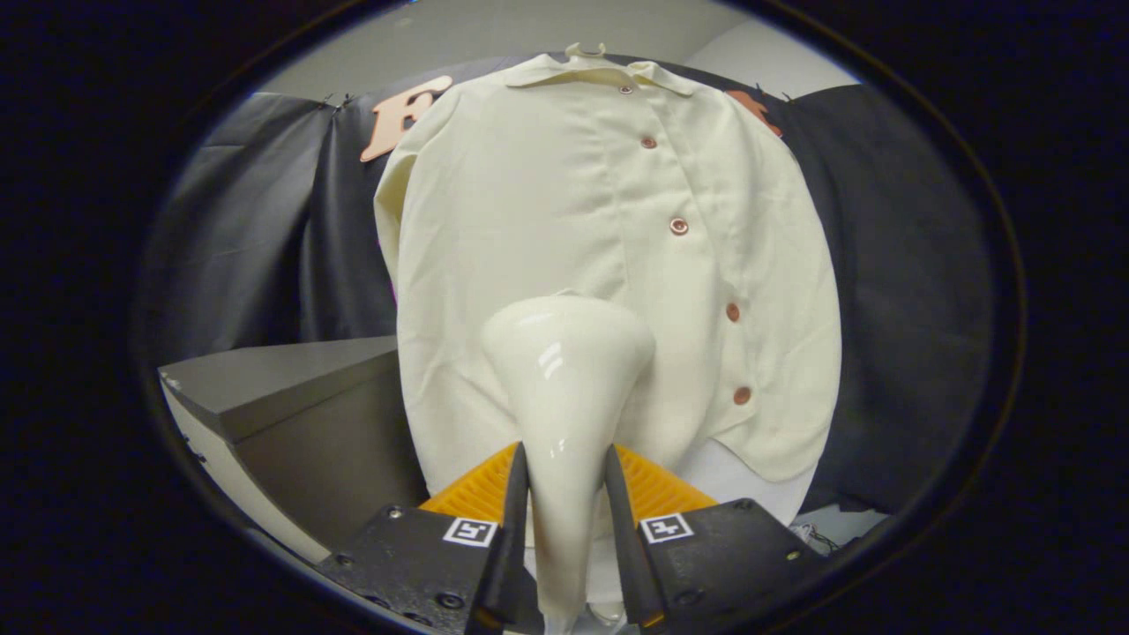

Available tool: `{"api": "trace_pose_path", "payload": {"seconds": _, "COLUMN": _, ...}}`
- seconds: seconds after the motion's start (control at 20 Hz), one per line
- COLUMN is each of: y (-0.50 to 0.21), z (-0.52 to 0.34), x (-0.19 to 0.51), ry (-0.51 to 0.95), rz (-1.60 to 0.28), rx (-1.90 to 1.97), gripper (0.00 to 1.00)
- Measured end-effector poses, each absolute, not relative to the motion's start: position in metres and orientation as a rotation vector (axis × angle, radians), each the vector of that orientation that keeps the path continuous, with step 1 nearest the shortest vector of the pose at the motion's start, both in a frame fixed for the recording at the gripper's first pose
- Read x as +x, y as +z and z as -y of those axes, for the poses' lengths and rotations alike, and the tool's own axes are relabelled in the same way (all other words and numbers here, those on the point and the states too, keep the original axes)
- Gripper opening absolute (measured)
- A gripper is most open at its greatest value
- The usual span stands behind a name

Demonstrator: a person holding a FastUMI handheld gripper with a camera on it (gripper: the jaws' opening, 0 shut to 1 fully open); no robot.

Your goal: Iron the clothes twice with a garment steamer, once on the left side and once on the right side.

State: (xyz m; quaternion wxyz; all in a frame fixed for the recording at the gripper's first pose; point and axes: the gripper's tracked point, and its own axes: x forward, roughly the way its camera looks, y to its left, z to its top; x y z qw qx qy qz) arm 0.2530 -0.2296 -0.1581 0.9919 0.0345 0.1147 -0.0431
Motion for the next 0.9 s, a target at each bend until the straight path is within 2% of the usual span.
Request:
{"api": "trace_pose_path", "payload": {"seconds": 0.5, "y": -0.229, "z": 0.224, "x": 0.226, "ry": -0.086, "rz": -0.297, "rx": 0.073, "gripper": 0.45}}
{"api": "trace_pose_path", "payload": {"seconds": 0.9, "y": -0.252, "z": 0.222, "x": 0.207, "ry": -0.066, "rz": -0.282, "rx": 0.061, "gripper": 0.45}}
